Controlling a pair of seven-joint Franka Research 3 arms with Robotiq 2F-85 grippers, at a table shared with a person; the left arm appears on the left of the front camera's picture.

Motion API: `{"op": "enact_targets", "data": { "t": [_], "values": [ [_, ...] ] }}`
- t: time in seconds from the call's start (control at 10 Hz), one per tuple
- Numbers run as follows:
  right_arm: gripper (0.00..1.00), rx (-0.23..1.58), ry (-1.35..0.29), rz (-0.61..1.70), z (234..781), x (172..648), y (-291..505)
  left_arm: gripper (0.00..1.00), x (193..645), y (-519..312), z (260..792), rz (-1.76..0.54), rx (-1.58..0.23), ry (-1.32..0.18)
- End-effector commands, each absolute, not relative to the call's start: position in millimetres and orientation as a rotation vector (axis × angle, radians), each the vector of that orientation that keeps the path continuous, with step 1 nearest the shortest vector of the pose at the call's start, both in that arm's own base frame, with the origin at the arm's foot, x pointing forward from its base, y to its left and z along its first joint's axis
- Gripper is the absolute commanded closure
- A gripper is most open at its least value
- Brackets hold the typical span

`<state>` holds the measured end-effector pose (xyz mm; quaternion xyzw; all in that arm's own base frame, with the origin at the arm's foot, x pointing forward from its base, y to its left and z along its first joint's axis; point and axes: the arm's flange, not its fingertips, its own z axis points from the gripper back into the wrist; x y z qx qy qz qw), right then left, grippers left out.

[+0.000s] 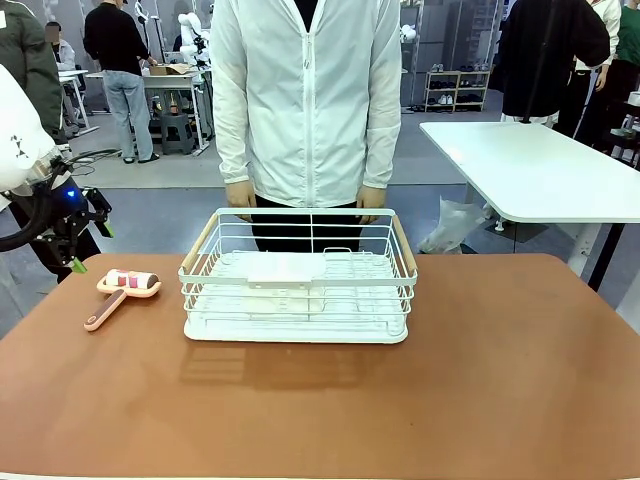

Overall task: Clean the table.
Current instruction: Place the Lint Roller down when the Dish drying rack is positioned in the middle of the table.

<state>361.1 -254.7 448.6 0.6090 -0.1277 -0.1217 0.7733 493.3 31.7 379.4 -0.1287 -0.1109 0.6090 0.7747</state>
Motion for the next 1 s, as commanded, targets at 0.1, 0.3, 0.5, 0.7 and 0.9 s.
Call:
{"op": "enact_targets", "data": {
  "t": [0.1, 0.3, 0.5, 0.7, 0.9],
  "values": [
    [0.00, 1.321, -0.277, -0.261, 449.6, 358.8, -254.5, 0.00, 493.3, 33.1, 379.7, 1.321, -0.279, -0.243],
    [0.00, 1.321, -0.277, -0.261, 449.6, 358.8, -254.5, 0.00, 493.3, 33.1, 379.7, 1.321, -0.279, -0.243],
    [0.00, 1.321, -0.277, -0.261, 449.6, 358.8, -254.5, 0.00, 493.3, 33.1, 379.7, 1.321, -0.279, -0.243],
    [0.00, 1.321, -0.277, -0.261, 449.6, 358.8, -254.5, 0.00, 493.3, 33.1, 379.7, 1.321, -0.279, -0.243],
    [0.00, 1.321, -0.277, -0.261, 449.6, 358.8, -254.5, 0.00, 493.3, 33.1, 379.7, 1.321, -0.279, -0.243]
  ]
}}
